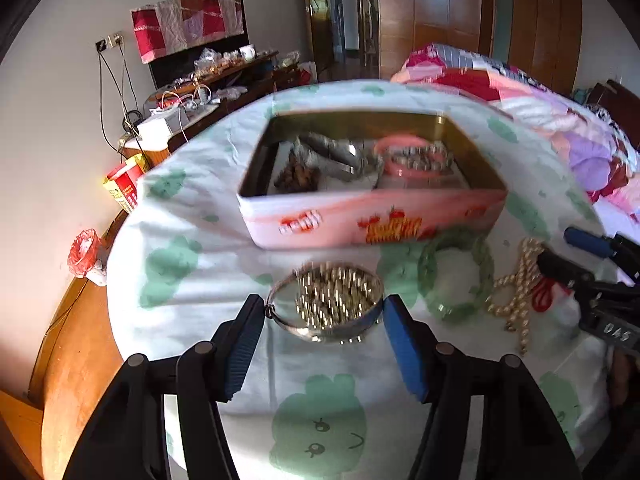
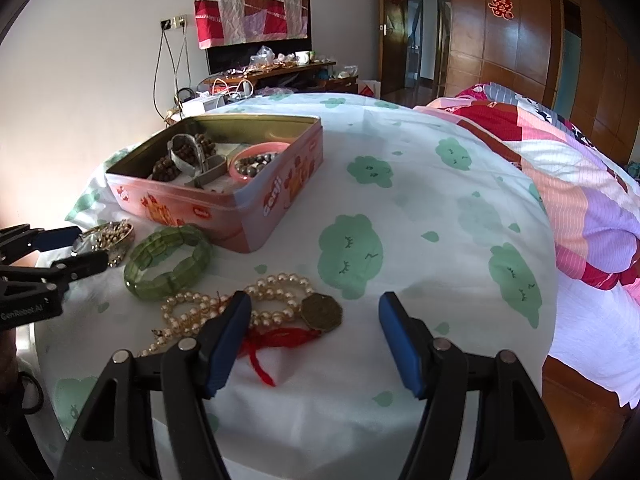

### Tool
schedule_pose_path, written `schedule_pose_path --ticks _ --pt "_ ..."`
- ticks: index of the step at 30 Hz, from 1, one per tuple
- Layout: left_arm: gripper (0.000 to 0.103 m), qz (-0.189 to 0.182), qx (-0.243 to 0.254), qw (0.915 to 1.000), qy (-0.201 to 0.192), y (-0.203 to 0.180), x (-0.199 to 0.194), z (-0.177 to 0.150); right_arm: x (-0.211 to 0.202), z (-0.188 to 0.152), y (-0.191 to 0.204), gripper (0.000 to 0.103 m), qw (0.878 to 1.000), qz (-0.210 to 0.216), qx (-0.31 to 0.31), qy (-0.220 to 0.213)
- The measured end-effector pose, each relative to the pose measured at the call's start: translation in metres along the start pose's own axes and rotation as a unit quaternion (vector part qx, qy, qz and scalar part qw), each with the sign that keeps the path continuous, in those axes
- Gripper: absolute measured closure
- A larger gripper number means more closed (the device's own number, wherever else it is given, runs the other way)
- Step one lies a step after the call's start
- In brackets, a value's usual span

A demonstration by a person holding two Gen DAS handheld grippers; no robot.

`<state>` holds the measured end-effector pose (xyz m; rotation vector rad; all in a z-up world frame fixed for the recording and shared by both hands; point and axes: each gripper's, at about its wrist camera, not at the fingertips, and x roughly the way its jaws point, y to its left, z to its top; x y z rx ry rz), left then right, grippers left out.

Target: Organize jewelry

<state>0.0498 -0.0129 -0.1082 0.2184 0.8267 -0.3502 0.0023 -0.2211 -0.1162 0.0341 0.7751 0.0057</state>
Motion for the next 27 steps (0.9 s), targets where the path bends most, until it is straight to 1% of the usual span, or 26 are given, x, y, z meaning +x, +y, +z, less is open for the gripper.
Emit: schedule_pose_path --ticks 3,9,10,11,12,14,15,16,17,19,20,21,22,23,24,25,26,27 --pt "0.042 -0.001 -0.001 0.9998 -0.022 0.001 -0.017 0.007 -0.002 0.002 -0.004 0.035 1.000 -0.001 0.005 -0.003" --pt "0.044 -0.005 -0.005 0.9988 -0.049 0.007 -0.040 0.017 -0.002 0.003 -0.005 0.035 1.000 -0.004 0.005 -0.004" --pt "0.050 -0.006 -0.006 0.9986 -0.052 0.008 -0.042 0.018 -0.002 0.003 -0.005 0.035 1.000 -0.006 0.004 -0.004" --pt "0.078 -0.009 -0.007 0.9985 -0.053 0.009 -0.044 0.020 -0.002 0.003 -0.005 0.035 1.000 -0.005 0.003 -0.003" --pt "0.085 -0.016 -0.008 0.9987 -0.048 0.011 -0.043 0.021 -0.001 0.003 -0.004 0.035 1.000 -0.003 0.001 -0.001" --pt "0.085 -0.021 -0.006 0.9989 -0.041 0.011 -0.040 0.021 0.000 0.002 -0.004 0.040 1.000 -0.001 -0.001 0.002" --pt "0.085 -0.020 -0.004 0.9991 -0.037 0.010 -0.038 0.021 0.002 0.002 -0.003 0.052 1.000 0.002 -0.003 0.008" --pt "0.085 -0.021 -0.004 0.9993 -0.032 0.010 -0.035 0.019 0.004 0.001 -0.002 0.059 1.000 0.008 -0.005 0.015" --pt "0.085 -0.024 -0.005 0.9993 -0.027 0.010 -0.032 0.018 0.004 0.001 -0.001 0.060 1.000 0.011 -0.007 0.015" --pt "0.085 -0.030 -0.005 0.9994 -0.019 0.009 -0.028 0.017 0.003 0.000 0.000 0.069 1.000 0.013 -0.012 0.017" --pt "0.084 -0.032 -0.006 0.9993 -0.019 0.009 -0.027 0.017 0.002 0.000 0.000 0.071 1.000 0.018 -0.014 0.019" --pt "0.083 -0.033 -0.010 0.9993 -0.015 0.011 -0.026 0.018 0.001 0.000 0.001 0.071 1.000 0.019 -0.015 0.020" --pt "0.069 -0.033 -0.014 0.9993 -0.014 0.012 -0.025 0.018 -0.001 0.000 0.000 0.071 1.000 0.016 -0.017 0.019" --pt "0.043 -0.030 -0.018 0.9993 -0.015 0.012 -0.025 0.018 -0.002 -0.001 0.001 0.071 1.000 0.014 -0.017 0.019" --pt "0.033 -0.025 -0.024 0.9991 -0.022 0.014 -0.026 0.018 -0.004 -0.001 -0.001 0.071 1.000 0.015 -0.014 0.018" --pt "0.028 -0.024 -0.028 0.9987 -0.034 0.014 -0.029 0.017 -0.005 -0.001 -0.002 0.071 1.000 0.018 -0.012 0.018" --pt "0.028 -0.026 -0.027 0.9986 -0.038 0.013 -0.030 0.017 -0.008 -0.001 -0.002 0.070 1.000 0.022 -0.010 0.017" --pt "0.028 -0.031 -0.022 0.9986 -0.036 0.010 -0.030 0.017 -0.010 -0.001 -0.003 0.062 1.000 0.021 -0.010 0.015"
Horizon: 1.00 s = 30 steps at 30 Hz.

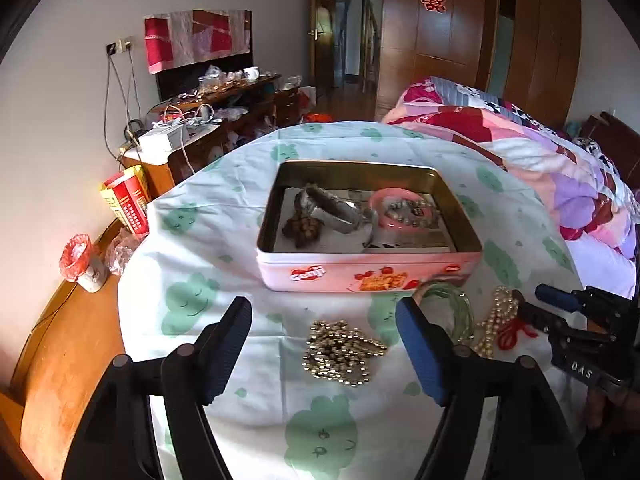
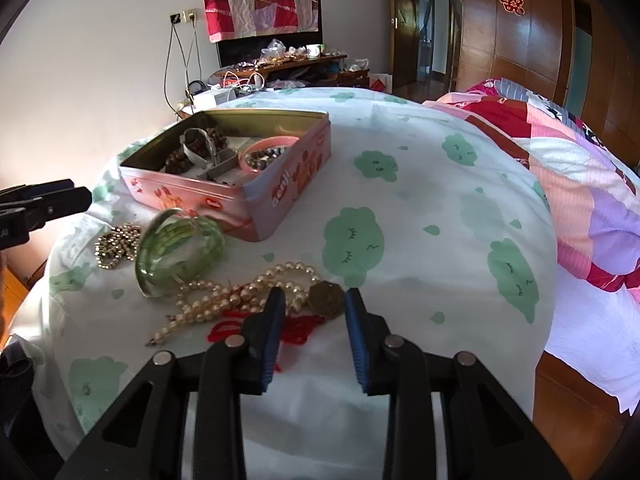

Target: Organize jewelry

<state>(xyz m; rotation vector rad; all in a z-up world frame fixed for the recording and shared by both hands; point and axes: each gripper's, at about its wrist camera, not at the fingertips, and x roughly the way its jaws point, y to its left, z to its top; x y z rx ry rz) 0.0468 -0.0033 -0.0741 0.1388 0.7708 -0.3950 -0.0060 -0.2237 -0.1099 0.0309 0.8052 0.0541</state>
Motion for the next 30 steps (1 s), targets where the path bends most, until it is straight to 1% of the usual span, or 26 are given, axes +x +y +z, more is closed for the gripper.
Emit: schedule_pose_path --ticks 1,2,6,9,10,12,13,15,16,21,22,24,27,30 --pt "0.028 -0.002 0.004 1.0000 0.001 -0.002 0.000 0.000 -0.002 0.000 0.000 0.055 1.000 -0.002 0.000 -0.002" --pt "0.028 -0.003 0.010 0.9999 0.002 -0.006 0.001 -0.001 -0.005 -0.001 0.000 0.053 1.000 0.000 0.001 -0.005" --pt "0.028 -0.009 0.027 0.9994 0.019 -0.020 0.012 -0.004 -0.009 -0.002 0.000 0.053 1.000 0.006 0.003 -0.005" --pt "0.028 0.001 0.052 0.9982 0.031 -0.034 0.028 -0.005 -0.005 -0.004 0.005 0.054 1.000 0.012 -0.005 0.003" --pt "0.028 0.004 0.054 0.9979 0.035 -0.037 0.034 -0.004 -0.002 -0.005 0.007 0.060 1.000 0.010 -0.009 0.006" --pt "0.029 0.002 0.060 0.9973 0.043 -0.042 0.046 -0.003 0.001 -0.007 0.009 0.069 1.000 0.014 -0.012 0.012" --pt "0.034 0.005 0.064 0.9969 0.045 -0.044 0.050 -0.002 0.002 -0.008 0.010 0.072 1.000 0.014 -0.012 0.011" --pt "0.048 0.009 0.070 0.9957 0.061 -0.047 0.062 -0.003 0.003 -0.008 0.009 0.077 1.000 0.011 -0.013 0.008" --pt "0.055 0.006 0.064 0.9957 0.066 -0.045 0.065 -0.003 0.005 -0.008 0.008 0.079 1.000 0.011 -0.012 0.009" --pt "0.058 -0.014 0.038 0.9975 0.058 -0.037 0.061 -0.002 0.005 -0.009 0.008 0.087 1.000 0.013 -0.013 0.004" --pt "0.058 -0.021 0.031 0.9978 0.055 -0.034 0.058 -0.001 0.005 -0.009 0.009 0.087 1.000 0.014 -0.014 0.004" --pt "0.058 -0.022 0.019 0.9985 0.047 -0.029 0.054 0.000 0.005 -0.009 0.010 0.087 1.000 0.013 -0.016 0.004" --pt "0.058 -0.012 0.031 0.9979 0.055 -0.031 0.058 0.000 0.004 -0.010 0.010 0.087 1.000 0.012 -0.016 0.004" --pt "0.058 -0.015 0.040 0.9977 0.052 -0.035 0.059 -0.001 0.004 -0.010 0.011 0.087 1.000 0.010 -0.018 0.004"
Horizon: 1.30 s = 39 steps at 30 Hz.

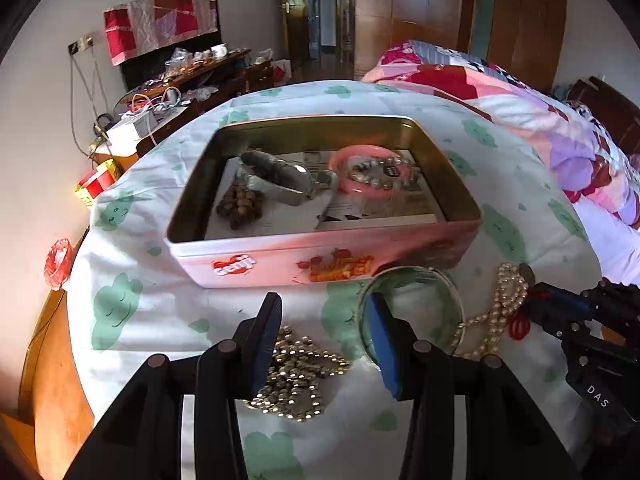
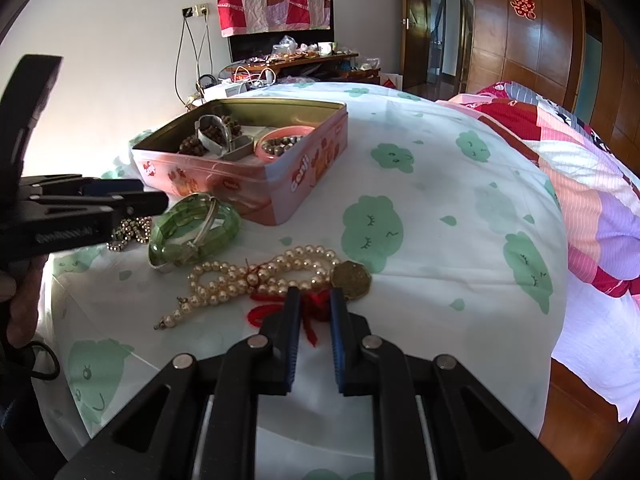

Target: Organize jewelry

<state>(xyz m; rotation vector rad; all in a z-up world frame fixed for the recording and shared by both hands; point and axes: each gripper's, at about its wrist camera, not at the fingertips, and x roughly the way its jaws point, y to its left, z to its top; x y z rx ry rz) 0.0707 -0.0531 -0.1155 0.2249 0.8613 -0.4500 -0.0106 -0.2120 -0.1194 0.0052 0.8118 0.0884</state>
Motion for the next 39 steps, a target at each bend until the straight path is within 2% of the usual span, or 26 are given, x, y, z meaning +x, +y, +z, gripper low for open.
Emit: schedule_pose_path --ticks 4,7,8,10,11,17,18,20,21,23,28,33,34,35,36,37,39 --pt "0.058 0.004 0.023 0.9995 0.021 -0.011 0.013 -0.002 0.000 0.000 0.000 0.087 1.000 0.000 -0.001 0.000" --pt "0.059 0.006 0.017 0.9995 0.024 -0.012 0.019 -0.002 0.000 0.000 0.000 0.087 1.000 0.001 -0.001 0.000" --pt "0.070 0.001 0.016 0.9996 0.024 -0.011 0.018 -0.002 0.000 0.000 0.000 0.087 1.000 0.001 -0.001 0.000" --pt "0.081 -0.005 0.022 0.9994 0.027 -0.014 0.019 -0.001 0.001 0.000 -0.001 0.087 1.000 0.002 -0.001 -0.001" --pt "0.083 -0.003 0.024 0.9994 0.026 -0.015 0.018 -0.001 0.001 0.000 -0.001 0.087 1.000 0.003 -0.001 -0.001" --pt "0.082 -0.009 0.010 0.9999 0.001 -0.017 -0.010 0.003 0.001 0.000 -0.001 0.087 1.000 0.007 0.001 0.000" --pt "0.080 -0.015 0.008 0.9999 -0.004 -0.018 -0.015 0.004 0.001 0.000 0.000 0.087 1.000 0.007 0.001 0.000" --pt "0.067 -0.019 0.005 0.9997 -0.012 -0.020 -0.023 0.005 0.002 0.000 -0.001 0.087 1.000 0.004 -0.001 0.000" --pt "0.065 -0.024 0.008 0.9995 -0.017 -0.025 -0.025 0.006 0.002 0.000 -0.001 0.087 1.000 0.004 -0.001 0.000" --pt "0.065 -0.016 0.017 0.9997 -0.013 -0.032 -0.022 0.006 0.002 0.000 0.000 0.087 1.000 0.004 -0.001 0.000" --pt "0.065 -0.018 0.038 0.9991 0.005 -0.050 -0.011 0.008 0.002 0.000 0.000 0.087 1.000 -0.010 -0.005 0.002" --pt "0.065 -0.023 0.050 0.9983 0.020 -0.058 0.004 0.006 0.003 0.000 0.001 0.088 1.000 -0.006 -0.010 0.001" --pt "0.066 -0.026 0.048 0.9982 0.026 -0.058 0.007 0.005 0.003 0.000 0.000 0.091 1.000 -0.004 -0.009 0.000" --pt "0.083 -0.029 0.046 0.9981 0.029 -0.057 0.009 0.004 0.003 0.000 -0.001 0.093 1.000 -0.005 -0.008 0.000" --pt "0.092 -0.040 0.044 0.9977 0.033 -0.056 0.009 0.004 0.002 0.000 -0.002 0.094 1.000 -0.006 -0.007 0.000" --pt "0.096 -0.039 0.044 0.9978 0.031 -0.056 0.008 0.003 0.002 0.000 -0.003 0.094 1.000 -0.008 -0.004 -0.001" --pt "0.097 -0.035 0.047 0.9979 0.026 -0.055 0.004 0.003 0.002 0.000 -0.005 0.094 1.000 -0.007 0.000 -0.001"
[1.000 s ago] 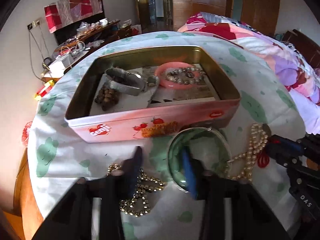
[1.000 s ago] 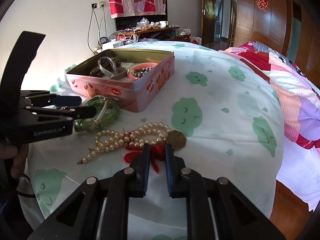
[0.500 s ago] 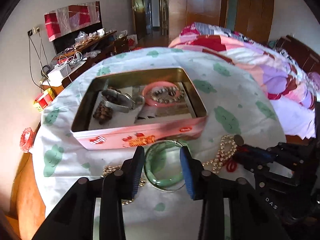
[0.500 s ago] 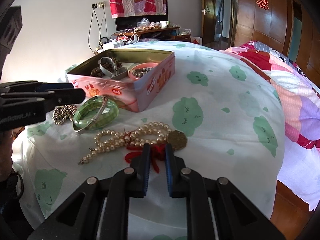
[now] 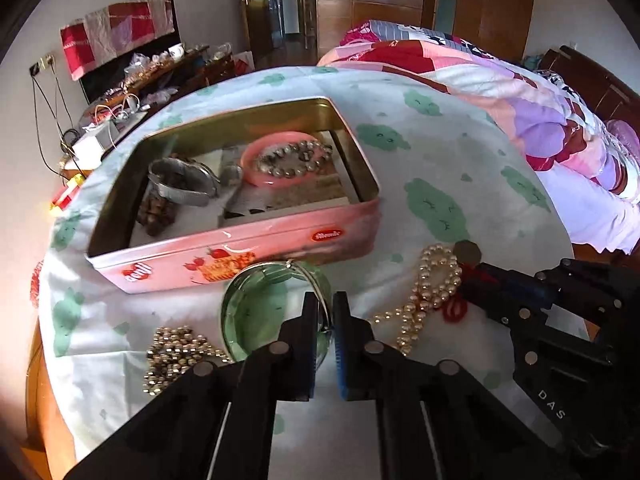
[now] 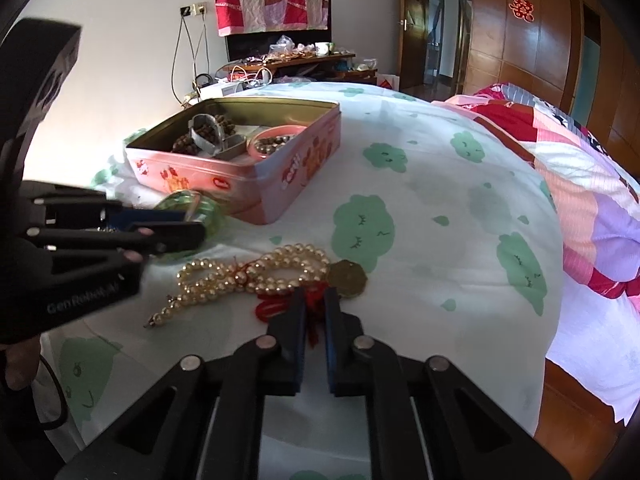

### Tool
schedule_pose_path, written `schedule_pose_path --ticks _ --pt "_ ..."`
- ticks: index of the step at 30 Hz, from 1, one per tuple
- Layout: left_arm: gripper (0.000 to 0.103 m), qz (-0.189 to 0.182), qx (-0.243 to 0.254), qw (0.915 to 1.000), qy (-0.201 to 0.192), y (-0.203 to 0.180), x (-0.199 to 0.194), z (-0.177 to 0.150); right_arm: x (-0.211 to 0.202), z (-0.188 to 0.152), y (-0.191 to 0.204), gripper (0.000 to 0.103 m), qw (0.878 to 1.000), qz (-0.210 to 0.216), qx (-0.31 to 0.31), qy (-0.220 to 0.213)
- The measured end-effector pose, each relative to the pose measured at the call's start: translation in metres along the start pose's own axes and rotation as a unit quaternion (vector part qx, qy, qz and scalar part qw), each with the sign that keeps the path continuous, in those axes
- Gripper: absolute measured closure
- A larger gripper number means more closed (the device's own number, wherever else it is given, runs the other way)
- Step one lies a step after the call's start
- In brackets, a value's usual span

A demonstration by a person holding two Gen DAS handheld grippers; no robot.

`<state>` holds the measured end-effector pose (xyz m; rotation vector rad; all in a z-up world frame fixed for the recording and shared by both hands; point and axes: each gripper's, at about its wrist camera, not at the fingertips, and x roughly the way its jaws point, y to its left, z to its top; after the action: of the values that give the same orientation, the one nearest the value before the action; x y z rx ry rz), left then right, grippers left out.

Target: Organize jewelry

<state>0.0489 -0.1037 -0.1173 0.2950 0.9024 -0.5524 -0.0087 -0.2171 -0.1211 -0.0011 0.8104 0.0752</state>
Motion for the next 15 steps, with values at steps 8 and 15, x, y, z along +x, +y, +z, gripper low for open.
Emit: schedule_pose_path --ticks 8,15 --pt "0.097 -0.013 -0.016 0.9992 -0.035 0.013 -0.034 -0.003 0.000 0.000 0.000 0.094 1.000 -0.006 -0.007 -0.002" --pt "0.097 -0.022 -0.054 0.9957 -0.072 0.041 -0.068 -0.004 -0.003 0.001 0.002 0.095 1.000 -0.005 -0.005 -0.009"
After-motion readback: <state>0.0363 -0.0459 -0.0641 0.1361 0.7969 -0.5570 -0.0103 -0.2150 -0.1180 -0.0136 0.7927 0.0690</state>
